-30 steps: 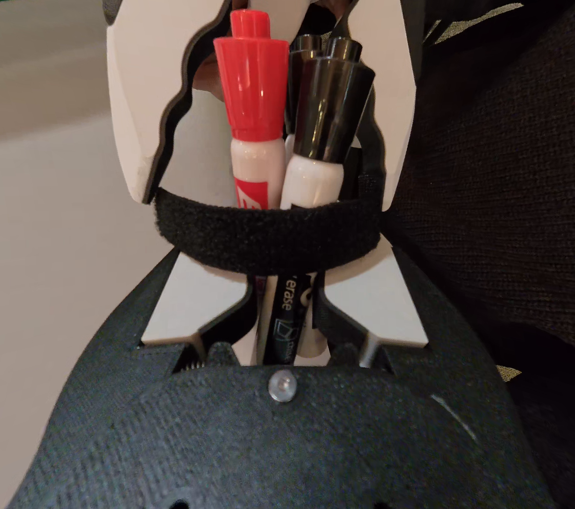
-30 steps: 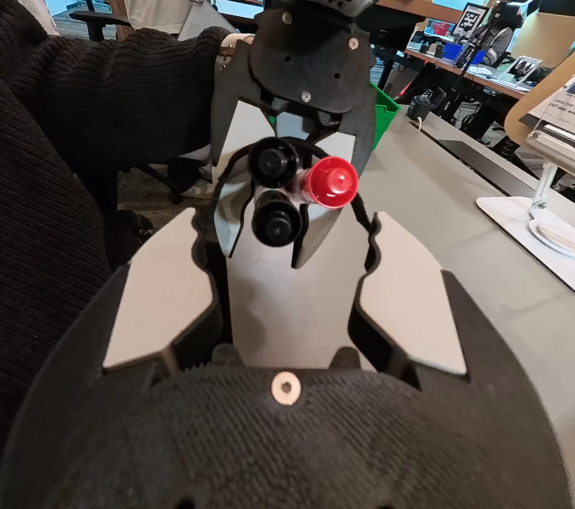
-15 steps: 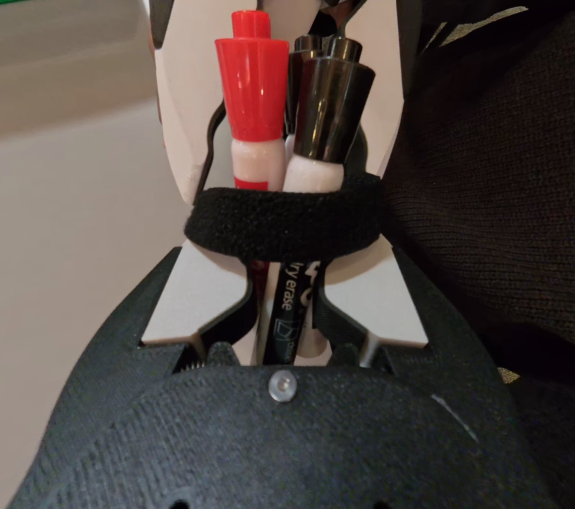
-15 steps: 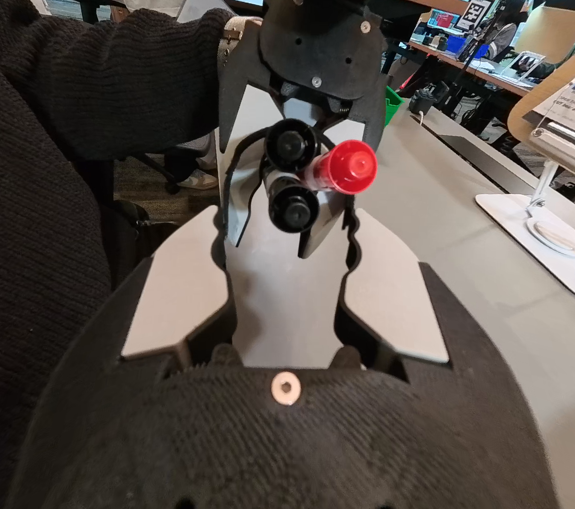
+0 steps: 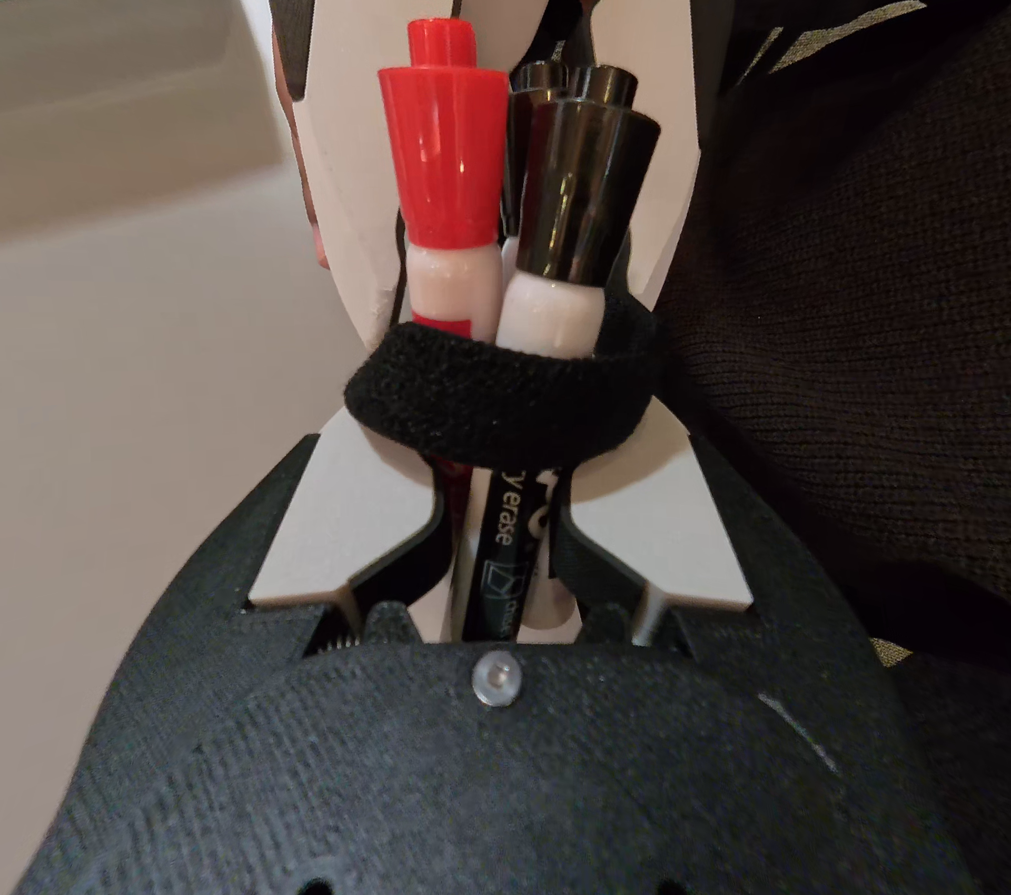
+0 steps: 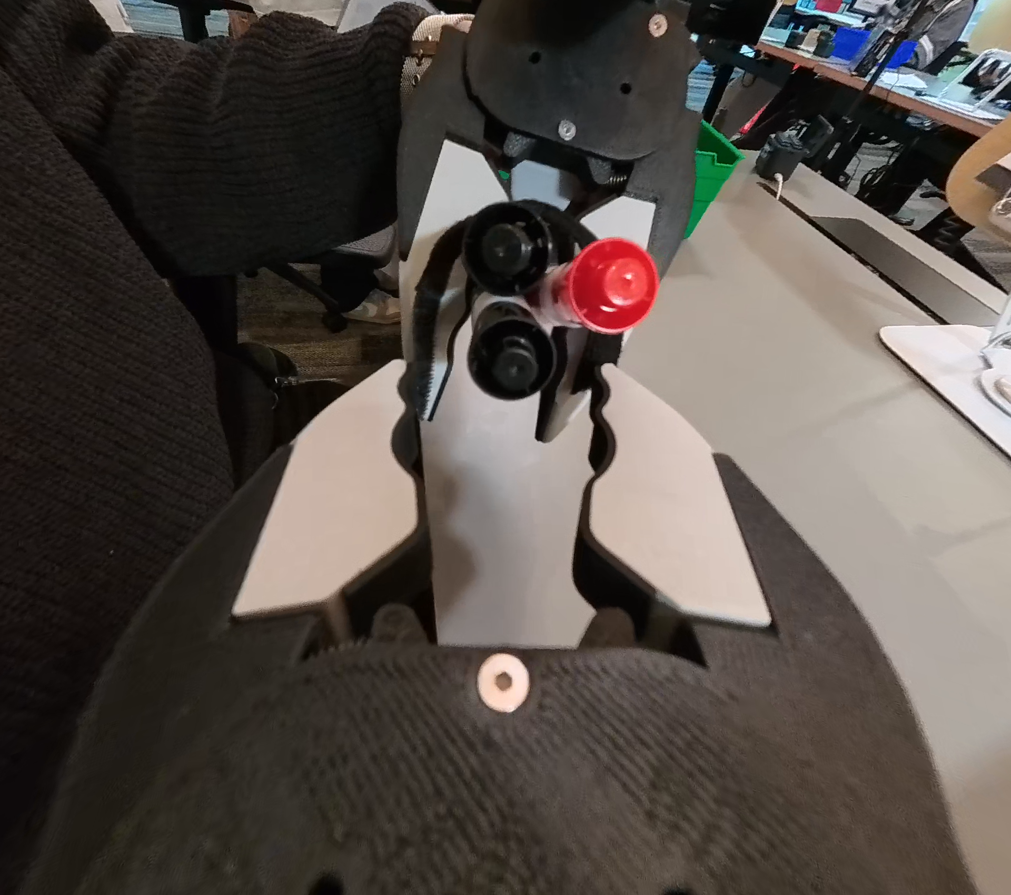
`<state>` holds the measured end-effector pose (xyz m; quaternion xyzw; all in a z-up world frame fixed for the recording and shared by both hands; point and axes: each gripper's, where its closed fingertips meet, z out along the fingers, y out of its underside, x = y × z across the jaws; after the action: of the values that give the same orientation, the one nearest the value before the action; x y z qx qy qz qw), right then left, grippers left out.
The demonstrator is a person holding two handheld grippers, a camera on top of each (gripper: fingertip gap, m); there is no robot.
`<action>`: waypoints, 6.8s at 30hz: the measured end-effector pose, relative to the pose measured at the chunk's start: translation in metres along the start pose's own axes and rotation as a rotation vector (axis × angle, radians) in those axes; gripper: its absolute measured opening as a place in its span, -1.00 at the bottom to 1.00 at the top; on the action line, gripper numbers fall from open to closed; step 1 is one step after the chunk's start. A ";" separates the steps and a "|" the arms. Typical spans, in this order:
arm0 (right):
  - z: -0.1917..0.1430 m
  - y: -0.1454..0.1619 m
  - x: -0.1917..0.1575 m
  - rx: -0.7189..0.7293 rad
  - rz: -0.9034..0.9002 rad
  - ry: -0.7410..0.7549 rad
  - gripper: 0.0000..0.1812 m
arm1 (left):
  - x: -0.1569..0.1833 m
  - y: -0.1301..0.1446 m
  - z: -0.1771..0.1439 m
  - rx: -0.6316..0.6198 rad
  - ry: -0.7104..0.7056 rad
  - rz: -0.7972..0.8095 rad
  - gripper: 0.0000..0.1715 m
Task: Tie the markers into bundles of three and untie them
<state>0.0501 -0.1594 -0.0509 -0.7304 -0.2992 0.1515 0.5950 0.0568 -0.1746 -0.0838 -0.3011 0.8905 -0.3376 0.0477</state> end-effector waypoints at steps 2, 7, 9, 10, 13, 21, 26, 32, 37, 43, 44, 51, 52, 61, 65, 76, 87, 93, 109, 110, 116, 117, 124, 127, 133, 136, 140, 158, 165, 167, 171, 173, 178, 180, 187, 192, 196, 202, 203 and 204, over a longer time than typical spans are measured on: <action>0.000 0.001 0.000 -0.005 0.002 0.000 -0.33 | 0.000 0.000 0.000 -0.001 0.002 0.001 -0.47; -0.001 0.001 0.001 0.000 0.015 -0.004 -0.40 | 0.000 0.001 0.000 -0.002 -0.002 -0.001 -0.47; -0.001 0.001 0.000 -0.001 0.019 -0.006 -0.42 | -0.001 0.001 -0.001 -0.003 -0.005 -0.002 -0.46; 0.000 0.001 0.000 -0.001 0.022 -0.007 -0.43 | -0.001 0.002 -0.001 -0.003 -0.007 -0.002 -0.46; 0.001 0.001 0.000 -0.002 0.026 -0.007 -0.47 | -0.003 0.003 -0.003 -0.003 -0.015 -0.006 -0.47; 0.000 0.000 0.002 0.003 0.030 0.011 -0.48 | -0.006 0.004 -0.006 0.000 -0.037 -0.003 -0.47; 0.000 -0.002 -0.001 0.017 0.058 -0.015 -0.32 | -0.008 0.004 -0.007 -0.003 -0.054 0.002 -0.46; 0.001 -0.003 -0.005 0.025 0.079 -0.046 -0.18 | -0.009 0.004 -0.007 -0.007 -0.065 0.010 -0.50; 0.000 -0.004 -0.005 0.024 0.088 -0.054 -0.10 | -0.010 0.003 -0.009 -0.004 -0.076 0.013 -0.50; 0.000 -0.006 -0.008 0.041 0.146 -0.083 -0.02 | -0.013 0.005 -0.009 -0.022 -0.100 0.014 -0.50; 0.000 -0.007 -0.008 0.046 0.163 -0.088 0.00 | -0.013 0.006 -0.008 -0.025 -0.101 0.014 -0.50; 0.003 -0.012 -0.004 0.085 0.303 -0.110 0.00 | -0.014 0.008 -0.006 -0.048 -0.112 0.015 -0.46; 0.003 -0.012 -0.003 0.089 0.317 -0.110 0.00 | -0.015 0.008 -0.005 -0.052 -0.114 0.014 -0.46; 0.006 -0.010 0.007 0.091 0.365 -0.059 -0.17 | -0.017 0.010 -0.004 -0.063 -0.126 0.012 -0.46; 0.005 -0.010 0.009 0.100 0.349 -0.047 -0.33 | -0.017 0.009 -0.005 -0.055 -0.123 0.011 -0.46; 0.003 -0.012 0.011 0.108 0.266 -0.007 -0.63 | -0.015 0.007 -0.005 -0.036 -0.115 0.017 -0.48; 0.005 -0.014 0.005 0.091 0.226 -0.024 -0.86 | -0.014 0.004 -0.010 0.002 -0.101 0.011 -0.47; 0.003 -0.015 0.004 0.093 0.220 -0.043 -0.95 | -0.014 0.002 -0.011 0.025 -0.089 0.005 -0.47; -0.006 -0.032 0.003 0.087 0.090 0.010 -0.98 | -0.005 -0.023 -0.018 0.266 0.020 0.027 -0.47; -0.006 -0.035 0.004 0.088 0.083 0.027 -0.98 | -0.005 -0.026 -0.020 0.295 0.025 0.030 -0.48; -0.009 -0.044 0.007 0.101 0.054 0.093 -0.98 | -0.005 -0.035 -0.026 0.419 0.059 0.029 -0.48; -0.009 -0.045 0.007 0.105 0.047 0.093 -0.98 | -0.005 -0.036 -0.026 0.429 0.065 0.030 -0.48; -0.013 -0.044 0.007 0.084 -0.001 0.109 -0.98 | -0.007 -0.038 -0.024 0.438 0.046 0.045 -0.48; -0.015 -0.045 0.005 0.013 -0.074 0.125 -0.98 | -0.004 -0.040 -0.024 0.440 0.047 0.063 -0.47; -0.020 -0.048 -0.003 -0.115 -0.234 0.142 -0.98 | 0.005 -0.045 -0.023 0.437 0.074 0.095 -0.47; -0.022 -0.049 -0.010 -0.126 -0.299 0.118 -0.98 | 0.013 -0.048 -0.021 0.425 0.099 0.113 -0.47; -0.026 -0.051 -0.019 -0.103 -0.387 0.089 -0.98 | 0.023 -0.053 -0.019 0.417 0.139 0.132 -0.47; -0.037 -0.073 -0.037 -0.193 -0.863 0.172 -0.98 | 0.057 -0.072 -0.029 0.477 0.320 0.149 -0.48; -0.034 -0.075 -0.030 -0.253 -1.021 0.193 -0.98 | 0.057 -0.072 -0.034 0.494 0.374 0.086 -0.49; -0.033 -0.073 -0.026 -0.260 -1.058 0.199 -0.98 | 0.054 -0.071 -0.034 0.501 0.370 0.065 -0.50; -0.033 -0.072 -0.018 -0.248 -1.057 0.231 -0.96 | 0.050 -0.071 -0.036 0.538 0.389 0.051 -0.49; -0.033 -0.071 -0.014 -0.242 -1.069 0.263 -0.95 | 0.048 -0.070 -0.036 0.546 0.386 0.044 -0.49; -0.031 -0.070 -0.009 -0.220 -1.047 0.297 -0.94 | 0.049 -0.071 -0.037 0.556 0.388 0.047 -0.49; -0.031 -0.072 -0.010 -0.204 -1.011 0.293 -0.92 | 0.050 -0.071 -0.037 0.557 0.389 0.050 -0.49; -0.033 -0.080 -0.007 -0.168 -0.964 0.319 -0.82 | 0.050 -0.074 -0.040 0.587 0.393 0.056 -0.49; -0.034 -0.080 -0.002 -0.142 -0.877 0.323 -0.83 | 0.048 -0.074 -0.040 0.591 0.389 0.053 -0.49; -0.030 -0.077 -0.006 -0.104 -0.814 0.272 -0.92 | 0.050 -0.074 -0.039 0.586 0.395 0.058 -0.49; -0.030 -0.081 -0.010 -0.021 -0.754 0.234 -0.92 | 0.055 -0.075 -0.041 0.586 0.420 0.069 -0.49; -0.030 -0.081 -0.011 -0.012 -0.785 0.241 -0.93 | 0.055 -0.076 -0.041 0.590 0.417 0.072 -0.49; -0.030 -0.082 -0.010 -0.009 -0.821 0.258 -0.93 | 0.054 -0.077 -0.042 0.598 0.411 0.072 -0.49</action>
<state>0.0384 -0.1800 0.0339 -0.5663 -0.4889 -0.1919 0.6353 0.0398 -0.2268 0.0034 -0.1678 0.7535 -0.6348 -0.0346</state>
